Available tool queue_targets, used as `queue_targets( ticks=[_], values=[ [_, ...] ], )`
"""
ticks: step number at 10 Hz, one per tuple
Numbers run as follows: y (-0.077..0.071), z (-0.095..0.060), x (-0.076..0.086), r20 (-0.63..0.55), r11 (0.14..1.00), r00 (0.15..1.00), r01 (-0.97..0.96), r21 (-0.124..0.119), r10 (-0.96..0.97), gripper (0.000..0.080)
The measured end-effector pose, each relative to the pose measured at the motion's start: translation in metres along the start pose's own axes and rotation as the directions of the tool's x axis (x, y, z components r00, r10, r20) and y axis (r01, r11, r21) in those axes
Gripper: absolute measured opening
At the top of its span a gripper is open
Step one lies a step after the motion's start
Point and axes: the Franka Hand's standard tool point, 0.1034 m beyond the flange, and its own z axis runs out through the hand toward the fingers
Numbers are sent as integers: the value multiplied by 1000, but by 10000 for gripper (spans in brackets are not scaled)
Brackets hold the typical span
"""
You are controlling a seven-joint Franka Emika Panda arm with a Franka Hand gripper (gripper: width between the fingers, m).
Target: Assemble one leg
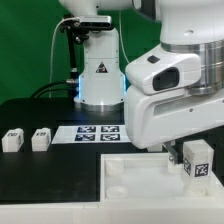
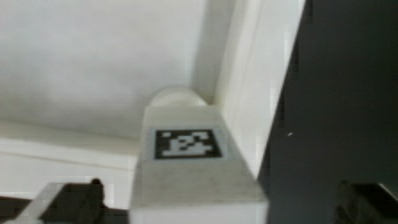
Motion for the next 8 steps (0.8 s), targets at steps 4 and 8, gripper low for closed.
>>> queue_targets(
  ticks=[4, 8],
  values=[
    [1, 0, 0, 0, 1000, 1000, -1, -1, 1, 313],
    [12, 2, -1, -80, 971, 968, -240, 8, 240, 300]
  ],
)
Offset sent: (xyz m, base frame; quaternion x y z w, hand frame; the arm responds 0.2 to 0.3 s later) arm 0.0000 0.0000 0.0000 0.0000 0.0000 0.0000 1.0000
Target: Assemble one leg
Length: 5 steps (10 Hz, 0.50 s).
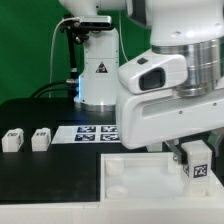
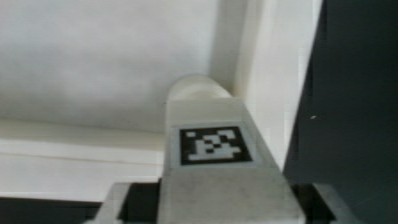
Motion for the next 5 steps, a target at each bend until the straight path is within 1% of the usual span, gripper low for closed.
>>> queue_targets(
  ticks=[1, 2, 3, 5],
  values=[
    [2, 0, 0, -8, 986, 986, -167, 12, 167, 300],
    [4, 1, 0, 4, 941, 942, -336, 50, 336, 298],
    [5, 0, 0, 17, 892, 893, -449, 60, 449, 298],
    [4, 1, -1, 27, 796, 797, -603, 52, 603, 298]
  ],
)
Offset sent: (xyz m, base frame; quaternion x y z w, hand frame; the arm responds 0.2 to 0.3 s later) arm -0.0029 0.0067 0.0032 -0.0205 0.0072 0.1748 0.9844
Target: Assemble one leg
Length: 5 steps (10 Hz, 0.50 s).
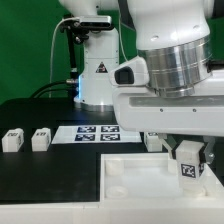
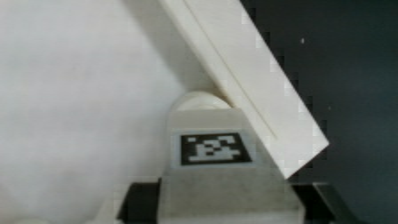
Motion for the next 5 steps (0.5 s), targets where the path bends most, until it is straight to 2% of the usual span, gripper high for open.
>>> queue_targets(
  ticks=[1, 2, 3, 4, 5],
  values=[
    [0, 0, 0, 0, 996, 996, -87, -1, 87, 298],
    [1, 1, -1, 4, 970, 970, -241, 12, 241, 298],
    [2, 2, -3, 11, 900, 901, -434, 41, 434, 298],
    [2, 3, -6, 26, 779, 784, -620, 92, 621, 298],
    [1, 4, -9, 50, 688, 695, -717, 107, 717, 298]
  ],
)
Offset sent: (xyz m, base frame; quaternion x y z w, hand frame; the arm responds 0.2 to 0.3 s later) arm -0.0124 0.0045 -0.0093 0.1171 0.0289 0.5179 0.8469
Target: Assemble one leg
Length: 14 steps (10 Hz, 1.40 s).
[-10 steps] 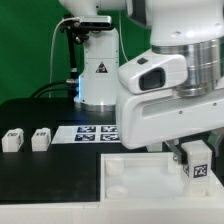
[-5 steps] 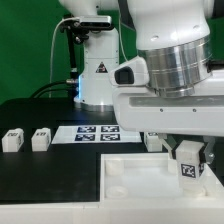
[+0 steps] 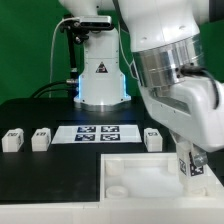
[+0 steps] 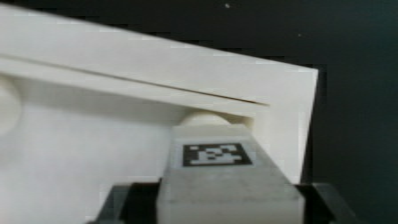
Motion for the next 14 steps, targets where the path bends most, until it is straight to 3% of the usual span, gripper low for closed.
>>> queue_targets(
  ticks=[1, 4, 5, 6, 7, 8, 9, 11, 12, 14],
  values=[
    [0, 1, -4, 11, 995, 995, -98, 5, 98, 297],
    [0, 3, -6, 9, 999, 999, 36, 0, -36, 297],
    [1, 6, -8, 13, 985, 985, 172, -5, -172, 485],
    [4, 7, -11, 13, 935, 935, 354, -30, -354, 485],
    [5, 7, -14, 8, 864, 865, 501, -47, -501, 595],
    [4, 7, -12, 11, 824, 825, 565, -44, -565, 637],
    [4, 7, -11, 13, 779, 780, 626, -44, -626, 637],
    [4, 5, -1, 18, 568, 570, 821, -55, -821, 647],
    [3, 2, 7, 16, 502, 503, 863, -56, -864, 649],
    [1, 1, 6, 19, 283, 286, 956, -79, -958, 649]
  ],
)
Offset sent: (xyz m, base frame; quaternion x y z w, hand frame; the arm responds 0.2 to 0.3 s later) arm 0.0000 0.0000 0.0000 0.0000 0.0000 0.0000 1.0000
